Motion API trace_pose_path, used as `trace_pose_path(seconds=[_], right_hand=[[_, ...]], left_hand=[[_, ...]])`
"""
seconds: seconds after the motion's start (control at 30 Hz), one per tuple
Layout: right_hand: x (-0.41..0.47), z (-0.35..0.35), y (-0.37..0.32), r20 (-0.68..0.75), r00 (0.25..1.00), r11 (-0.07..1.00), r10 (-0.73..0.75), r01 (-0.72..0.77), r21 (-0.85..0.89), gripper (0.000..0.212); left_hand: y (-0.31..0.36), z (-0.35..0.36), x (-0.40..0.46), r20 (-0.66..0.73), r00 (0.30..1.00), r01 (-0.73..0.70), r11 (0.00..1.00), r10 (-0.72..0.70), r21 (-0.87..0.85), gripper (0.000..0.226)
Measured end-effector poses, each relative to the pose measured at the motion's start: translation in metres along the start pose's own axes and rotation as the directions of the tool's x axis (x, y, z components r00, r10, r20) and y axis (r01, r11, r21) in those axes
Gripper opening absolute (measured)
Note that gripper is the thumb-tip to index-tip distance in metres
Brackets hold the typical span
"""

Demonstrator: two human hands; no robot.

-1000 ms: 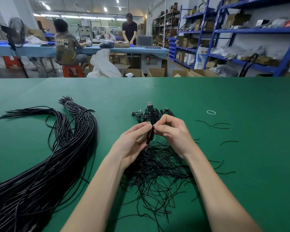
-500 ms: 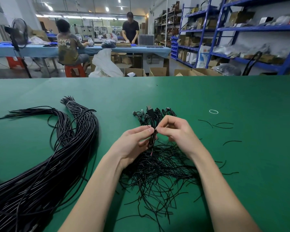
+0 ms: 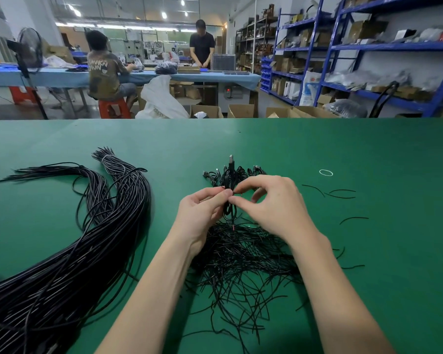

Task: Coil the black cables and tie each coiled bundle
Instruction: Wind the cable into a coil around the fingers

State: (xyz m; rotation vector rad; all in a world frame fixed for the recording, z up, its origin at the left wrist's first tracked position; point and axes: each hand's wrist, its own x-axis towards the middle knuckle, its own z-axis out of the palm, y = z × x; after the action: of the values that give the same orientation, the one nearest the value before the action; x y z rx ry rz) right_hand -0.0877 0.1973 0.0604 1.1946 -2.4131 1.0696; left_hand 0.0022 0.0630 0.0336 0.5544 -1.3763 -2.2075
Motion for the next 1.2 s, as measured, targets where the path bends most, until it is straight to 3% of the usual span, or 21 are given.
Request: trace_pose_path(seconds=[0.13, 0.3, 0.43, 0.7, 1.2], right_hand=[[0.0, 0.003, 0.002, 0.012, 0.999, 0.992, 0.047, -0.048, 0.12, 0.017], [0.004, 0.002, 0.01, 0.003, 0.997, 0.981, 0.075, -0.074, 0.179, 0.012], [0.005, 0.0, 0.007, 0.004, 0.998, 0.983, 0.059, -0.059, 0.171, 0.011], [0.002, -0.001, 0.001, -0.037, 0.999, 0.999, -0.026, 0.025, -0.039, 0.008], [0.004, -0.003, 0.002, -0.042, 0.993, 0.994, -0.107, 0.105, -0.042, 0.018]], left_hand=[[0.003, -0.006, -0.003, 0.067, 0.992, 0.111, 0.993, -0.109, -0.04, 0.024], [0.007, -0.007, -0.003, 0.123, 0.969, 0.23, 0.962, -0.213, -0.148, 0.018], [0.009, -0.004, -0.004, 0.115, 0.976, 0.198, 0.972, -0.184, -0.129, 0.031], [0.008, 0.0, -0.004, 0.087, 0.986, 0.156, 0.973, -0.142, -0.17, 0.026], [0.014, -0.006, -0.003, 0.137, 0.984, 0.135, 0.982, -0.118, -0.129, 0.023]])
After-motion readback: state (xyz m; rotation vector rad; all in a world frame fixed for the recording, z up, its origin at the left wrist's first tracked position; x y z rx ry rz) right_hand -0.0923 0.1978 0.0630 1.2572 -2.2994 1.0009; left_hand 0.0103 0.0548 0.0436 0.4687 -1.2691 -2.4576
